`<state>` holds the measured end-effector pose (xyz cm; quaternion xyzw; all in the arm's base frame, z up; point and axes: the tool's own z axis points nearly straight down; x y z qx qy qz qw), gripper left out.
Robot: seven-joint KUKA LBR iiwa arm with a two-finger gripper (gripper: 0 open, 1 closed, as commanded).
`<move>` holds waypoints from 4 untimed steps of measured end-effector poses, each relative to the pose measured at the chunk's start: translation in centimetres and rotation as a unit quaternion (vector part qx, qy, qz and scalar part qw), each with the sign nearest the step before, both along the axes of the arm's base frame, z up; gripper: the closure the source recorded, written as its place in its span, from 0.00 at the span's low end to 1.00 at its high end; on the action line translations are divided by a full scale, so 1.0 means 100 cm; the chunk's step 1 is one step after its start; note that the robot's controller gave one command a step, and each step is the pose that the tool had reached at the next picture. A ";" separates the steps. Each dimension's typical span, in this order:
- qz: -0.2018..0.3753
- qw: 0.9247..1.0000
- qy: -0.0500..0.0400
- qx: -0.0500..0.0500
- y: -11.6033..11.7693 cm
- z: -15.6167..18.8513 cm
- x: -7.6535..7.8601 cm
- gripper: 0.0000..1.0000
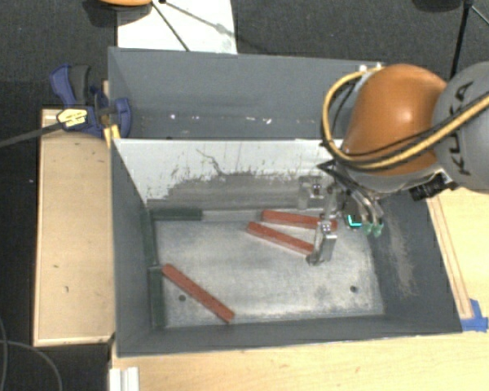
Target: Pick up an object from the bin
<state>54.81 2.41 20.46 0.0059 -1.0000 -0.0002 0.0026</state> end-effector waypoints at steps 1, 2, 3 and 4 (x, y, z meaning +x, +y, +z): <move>0.000 1.000 -0.004 0.000 0.000 0.004 0.002 0.00; 0.009 1.000 -0.008 0.000 -0.010 -0.043 0.009 0.00; 0.016 1.000 -0.006 0.000 0.006 -0.112 -0.006 0.00; -0.026 1.000 -0.006 -0.001 -0.071 -0.133 0.041 1.00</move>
Offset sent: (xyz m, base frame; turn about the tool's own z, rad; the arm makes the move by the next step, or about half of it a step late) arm 0.0145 -0.0287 -0.1315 -0.0657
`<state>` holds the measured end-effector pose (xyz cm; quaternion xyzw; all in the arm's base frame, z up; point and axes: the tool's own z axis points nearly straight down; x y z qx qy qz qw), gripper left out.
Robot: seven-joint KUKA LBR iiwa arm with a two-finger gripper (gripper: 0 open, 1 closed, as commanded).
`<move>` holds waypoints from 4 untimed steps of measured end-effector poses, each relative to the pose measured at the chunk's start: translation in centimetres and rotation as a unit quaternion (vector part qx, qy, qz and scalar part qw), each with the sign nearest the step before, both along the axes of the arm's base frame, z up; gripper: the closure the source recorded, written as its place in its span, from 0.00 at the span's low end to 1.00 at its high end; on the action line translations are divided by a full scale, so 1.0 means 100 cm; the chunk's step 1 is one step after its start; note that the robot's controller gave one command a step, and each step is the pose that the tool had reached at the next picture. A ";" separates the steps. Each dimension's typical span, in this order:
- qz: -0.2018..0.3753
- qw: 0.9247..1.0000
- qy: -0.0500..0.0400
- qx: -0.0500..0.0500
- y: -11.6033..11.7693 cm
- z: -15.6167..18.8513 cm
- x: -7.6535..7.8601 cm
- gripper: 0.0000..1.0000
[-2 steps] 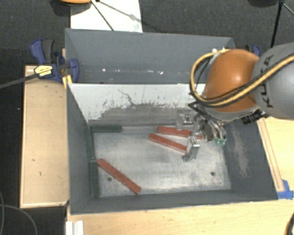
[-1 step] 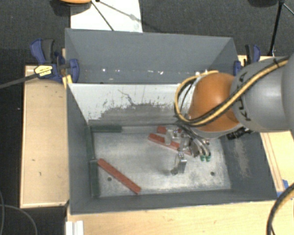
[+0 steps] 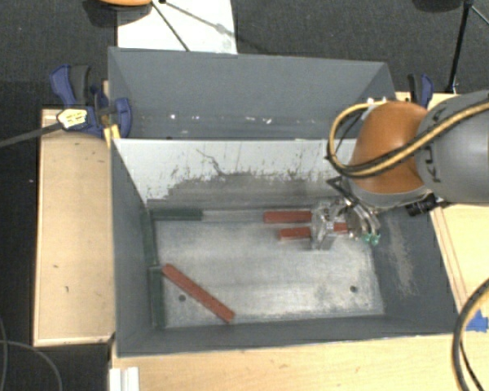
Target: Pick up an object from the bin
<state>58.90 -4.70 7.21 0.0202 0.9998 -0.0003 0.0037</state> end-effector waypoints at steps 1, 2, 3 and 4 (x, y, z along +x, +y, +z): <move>0.000 1.000 0.002 0.000 0.001 -0.001 -0.001 0.00; -0.001 1.000 0.001 0.000 0.000 -0.001 -0.001 1.00; -0.001 1.000 0.001 0.000 0.000 -0.001 -0.001 1.00; -0.001 1.000 0.003 0.001 0.031 0.032 -0.014 1.00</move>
Offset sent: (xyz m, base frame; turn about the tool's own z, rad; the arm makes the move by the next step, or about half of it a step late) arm 0.0000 0.0000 0.0000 0.0000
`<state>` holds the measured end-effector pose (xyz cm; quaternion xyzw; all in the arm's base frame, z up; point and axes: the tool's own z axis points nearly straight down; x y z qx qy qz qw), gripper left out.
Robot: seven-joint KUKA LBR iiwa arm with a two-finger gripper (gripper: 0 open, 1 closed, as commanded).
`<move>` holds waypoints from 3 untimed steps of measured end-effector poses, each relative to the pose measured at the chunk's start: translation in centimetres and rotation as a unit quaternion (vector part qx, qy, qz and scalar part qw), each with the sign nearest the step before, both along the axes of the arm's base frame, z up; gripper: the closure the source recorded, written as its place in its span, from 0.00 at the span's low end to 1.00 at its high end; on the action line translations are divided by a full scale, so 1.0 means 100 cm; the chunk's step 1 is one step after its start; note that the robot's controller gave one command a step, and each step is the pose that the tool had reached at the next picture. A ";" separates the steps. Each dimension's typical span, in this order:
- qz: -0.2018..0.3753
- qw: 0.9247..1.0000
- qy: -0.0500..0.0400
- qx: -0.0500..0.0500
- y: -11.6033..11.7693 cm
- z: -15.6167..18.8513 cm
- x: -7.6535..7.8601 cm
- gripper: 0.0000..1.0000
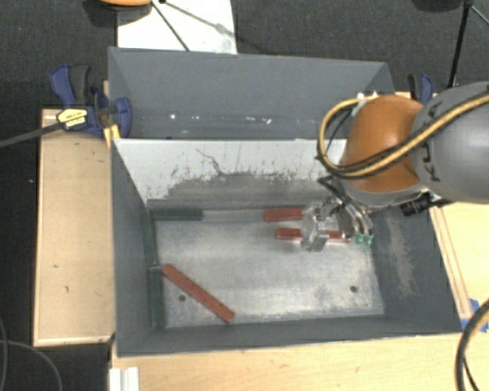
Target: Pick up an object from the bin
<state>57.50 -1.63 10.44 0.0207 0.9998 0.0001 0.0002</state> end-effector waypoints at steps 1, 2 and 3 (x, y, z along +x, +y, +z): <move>-0.002 1.000 -0.002 -0.001 -0.036 0.029 0.010 0.00; -0.001 1.000 -0.002 0.000 -0.034 0.029 0.010 0.00; -0.165 0.986 -0.001 0.000 -0.048 -0.033 0.003 1.00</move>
Offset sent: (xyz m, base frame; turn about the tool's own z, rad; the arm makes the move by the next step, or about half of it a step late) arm 0.0000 0.0000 0.0000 0.0000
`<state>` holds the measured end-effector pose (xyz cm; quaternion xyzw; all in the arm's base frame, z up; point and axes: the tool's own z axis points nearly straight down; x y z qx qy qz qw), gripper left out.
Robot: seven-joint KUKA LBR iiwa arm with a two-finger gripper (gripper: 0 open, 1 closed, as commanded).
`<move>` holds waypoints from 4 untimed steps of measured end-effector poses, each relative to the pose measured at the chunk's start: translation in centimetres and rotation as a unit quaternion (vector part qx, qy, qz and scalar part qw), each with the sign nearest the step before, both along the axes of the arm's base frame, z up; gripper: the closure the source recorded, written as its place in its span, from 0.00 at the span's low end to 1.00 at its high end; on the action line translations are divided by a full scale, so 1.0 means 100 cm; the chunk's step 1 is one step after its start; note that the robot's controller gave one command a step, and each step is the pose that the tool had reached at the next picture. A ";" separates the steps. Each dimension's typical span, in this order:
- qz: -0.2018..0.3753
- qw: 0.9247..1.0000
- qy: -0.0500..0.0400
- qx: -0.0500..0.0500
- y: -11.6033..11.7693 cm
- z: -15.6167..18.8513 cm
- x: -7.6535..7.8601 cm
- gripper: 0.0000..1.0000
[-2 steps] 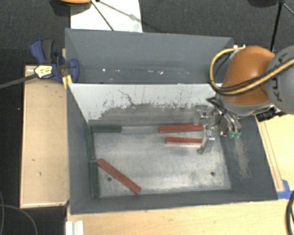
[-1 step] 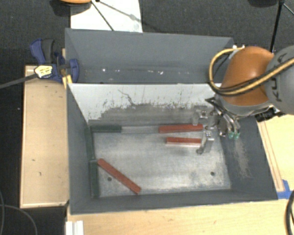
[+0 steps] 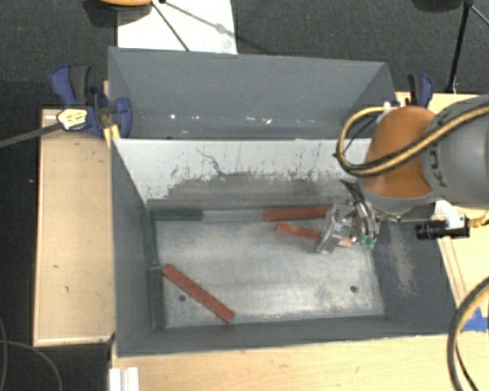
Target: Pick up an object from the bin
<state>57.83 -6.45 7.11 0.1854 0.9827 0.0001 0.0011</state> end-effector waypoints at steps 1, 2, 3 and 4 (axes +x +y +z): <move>0.000 1.000 0.000 0.000 0.000 0.000 0.000 1.00; 0.010 1.000 0.000 0.000 -0.014 0.110 -0.004 1.00; 0.010 1.000 0.000 0.000 -0.014 0.110 -0.004 0.00; 0.010 1.000 0.000 0.000 -0.013 0.110 -0.004 0.00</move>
Offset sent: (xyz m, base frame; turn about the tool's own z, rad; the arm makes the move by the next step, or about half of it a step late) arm -0.0045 -0.0136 0.1098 -0.0206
